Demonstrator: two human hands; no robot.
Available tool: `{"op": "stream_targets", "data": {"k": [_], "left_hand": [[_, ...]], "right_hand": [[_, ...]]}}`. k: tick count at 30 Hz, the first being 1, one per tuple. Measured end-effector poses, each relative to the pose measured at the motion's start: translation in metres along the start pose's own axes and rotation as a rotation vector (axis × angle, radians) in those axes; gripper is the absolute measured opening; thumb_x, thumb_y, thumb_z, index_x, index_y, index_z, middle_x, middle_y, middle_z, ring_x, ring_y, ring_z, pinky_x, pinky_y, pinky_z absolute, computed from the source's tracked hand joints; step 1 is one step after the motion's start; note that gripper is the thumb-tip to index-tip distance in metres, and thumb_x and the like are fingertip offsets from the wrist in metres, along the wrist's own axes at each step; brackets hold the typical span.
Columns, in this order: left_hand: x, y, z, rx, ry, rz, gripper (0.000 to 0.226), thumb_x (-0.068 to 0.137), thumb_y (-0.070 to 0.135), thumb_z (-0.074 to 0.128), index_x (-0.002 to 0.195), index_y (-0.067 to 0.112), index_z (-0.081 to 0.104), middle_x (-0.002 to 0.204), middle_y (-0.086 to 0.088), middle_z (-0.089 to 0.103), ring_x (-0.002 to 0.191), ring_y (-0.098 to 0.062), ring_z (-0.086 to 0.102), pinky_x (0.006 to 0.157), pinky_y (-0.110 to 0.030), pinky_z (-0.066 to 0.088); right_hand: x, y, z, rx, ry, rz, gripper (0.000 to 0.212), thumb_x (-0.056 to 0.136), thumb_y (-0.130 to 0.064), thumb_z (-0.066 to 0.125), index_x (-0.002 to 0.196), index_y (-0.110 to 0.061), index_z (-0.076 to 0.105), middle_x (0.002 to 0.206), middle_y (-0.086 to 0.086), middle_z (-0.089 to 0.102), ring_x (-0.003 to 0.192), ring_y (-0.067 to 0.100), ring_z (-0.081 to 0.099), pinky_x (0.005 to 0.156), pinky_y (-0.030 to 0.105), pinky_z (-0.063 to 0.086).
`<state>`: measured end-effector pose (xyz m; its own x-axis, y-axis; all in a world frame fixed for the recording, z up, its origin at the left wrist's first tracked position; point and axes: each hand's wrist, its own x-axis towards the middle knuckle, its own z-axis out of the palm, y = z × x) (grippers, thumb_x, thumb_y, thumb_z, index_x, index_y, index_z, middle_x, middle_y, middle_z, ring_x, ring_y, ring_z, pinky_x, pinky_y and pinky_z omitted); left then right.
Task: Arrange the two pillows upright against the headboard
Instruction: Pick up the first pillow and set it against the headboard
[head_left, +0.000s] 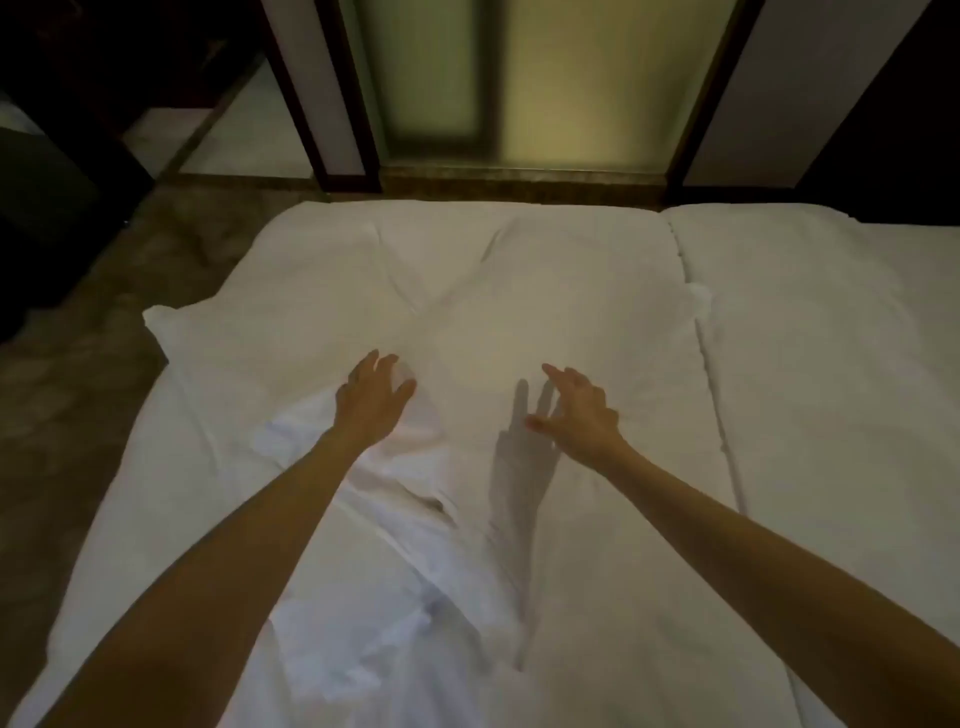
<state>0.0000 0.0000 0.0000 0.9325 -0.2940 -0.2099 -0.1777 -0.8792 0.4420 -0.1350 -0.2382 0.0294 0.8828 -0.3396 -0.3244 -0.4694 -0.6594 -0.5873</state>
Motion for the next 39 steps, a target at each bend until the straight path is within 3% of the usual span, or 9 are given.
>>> {"op": "stream_targets", "data": {"k": [4, 9, 15, 18, 21, 26, 33, 36, 39], "left_hand": [[0.042, -0.015, -0.005, 0.087, -0.142, -0.079, 0.067, 0.093, 0.057, 0.035, 0.148, 0.019, 0.024, 0.159, -0.010, 0.019, 0.145, -0.029, 0.019, 0.115, -0.050, 0.018], [0.075, -0.037, 0.002, 0.023, -0.331, -0.128, 0.081, 0.085, 0.070, 0.037, 0.149, 0.024, 0.022, 0.156, -0.010, 0.027, 0.141, -0.034, 0.029, 0.115, -0.052, 0.022], [0.067, -0.042, 0.032, 0.003, -0.323, -0.290, 0.104, 0.074, 0.082, 0.038, 0.151, 0.022, 0.001, 0.157, -0.017, 0.023, 0.140, -0.038, 0.031, 0.114, -0.054, 0.021], [0.061, -0.032, 0.032, -0.103, -0.332, -0.318, 0.110, 0.074, 0.076, 0.051, 0.151, 0.012, 0.005, 0.155, -0.017, 0.027, 0.139, -0.038, 0.032, 0.115, -0.053, 0.020], [0.048, -0.014, 0.028, -0.289, -0.325, -0.273, 0.103, 0.073, 0.063, 0.065, 0.149, 0.010, 0.020, 0.152, -0.014, 0.036, 0.134, -0.034, 0.040, 0.111, -0.048, 0.033], [0.008, 0.021, 0.046, -0.281, -0.255, -0.163, 0.091, 0.078, 0.052, 0.067, 0.147, 0.011, 0.023, 0.146, -0.013, 0.045, 0.127, -0.034, 0.048, 0.100, -0.040, 0.040], [-0.077, 0.082, 0.071, -0.226, -0.118, -0.091, 0.068, 0.075, 0.058, 0.065, 0.119, 0.015, 0.035, 0.112, -0.012, 0.064, 0.096, -0.036, 0.062, 0.072, -0.037, 0.040], [-0.111, 0.114, 0.080, -0.199, -0.085, -0.055, 0.066, 0.076, 0.059, 0.063, 0.116, 0.015, 0.035, 0.108, -0.011, 0.066, 0.095, -0.034, 0.063, 0.080, -0.042, 0.044], [-0.149, 0.148, 0.096, -0.172, -0.049, -0.011, 0.061, 0.080, 0.056, 0.060, 0.119, 0.015, 0.037, 0.109, -0.010, 0.068, 0.099, -0.034, 0.063, 0.089, -0.043, 0.040]], "right_hand": [[0.023, -0.007, 0.022, -0.174, -0.045, 0.051, 0.101, 0.072, -0.060, 0.068, 0.148, -0.037, 0.006, 0.161, 0.005, -0.004, 0.146, 0.034, 0.003, 0.110, 0.062, 0.018], [0.045, 0.009, 0.046, -0.200, -0.123, 0.083, 0.099, 0.072, -0.061, 0.066, 0.144, -0.045, 0.000, 0.160, -0.004, -0.014, 0.147, 0.031, -0.009, 0.106, 0.071, 0.013], [0.039, 0.025, 0.065, -0.213, -0.112, 0.052, 0.099, 0.077, -0.060, 0.063, 0.146, -0.044, -0.007, 0.159, -0.004, -0.021, 0.146, 0.031, -0.015, 0.104, 0.073, 0.017], [0.030, 0.038, 0.070, -0.232, -0.110, 0.056, 0.099, 0.078, -0.060, 0.061, 0.147, -0.043, -0.009, 0.159, -0.004, -0.023, 0.146, 0.031, -0.016, 0.105, 0.069, 0.021], [0.020, 0.057, 0.069, -0.256, -0.105, 0.062, 0.100, 0.078, -0.059, 0.061, 0.146, -0.043, -0.010, 0.159, -0.003, -0.021, 0.146, 0.031, -0.013, 0.107, 0.065, 0.025], [-0.010, 0.089, 0.061, -0.350, -0.109, 0.089, 0.100, 0.079, -0.060, 0.059, 0.147, -0.039, -0.012, 0.160, 0.001, -0.017, 0.147, 0.033, -0.006, 0.113, 0.060, 0.018], [-0.066, 0.137, 0.019, -0.433, -0.088, 0.062, 0.098, 0.084, -0.053, 0.059, 0.151, -0.020, -0.004, 0.162, 0.009, 0.001, 0.147, 0.033, 0.009, 0.115, 0.051, 0.020], [-0.087, 0.156, -0.004, -0.374, -0.031, 0.041, 0.072, 0.090, -0.033, 0.059, 0.149, -0.015, 0.020, 0.155, 0.011, 0.028, 0.138, 0.030, 0.032, 0.107, 0.045, 0.034], [-0.107, 0.174, -0.029, -0.356, 0.096, -0.010, 0.040, 0.093, -0.016, 0.052, 0.133, -0.014, 0.048, 0.131, 0.008, 0.057, 0.115, 0.028, 0.053, 0.090, 0.041, 0.047]]}}
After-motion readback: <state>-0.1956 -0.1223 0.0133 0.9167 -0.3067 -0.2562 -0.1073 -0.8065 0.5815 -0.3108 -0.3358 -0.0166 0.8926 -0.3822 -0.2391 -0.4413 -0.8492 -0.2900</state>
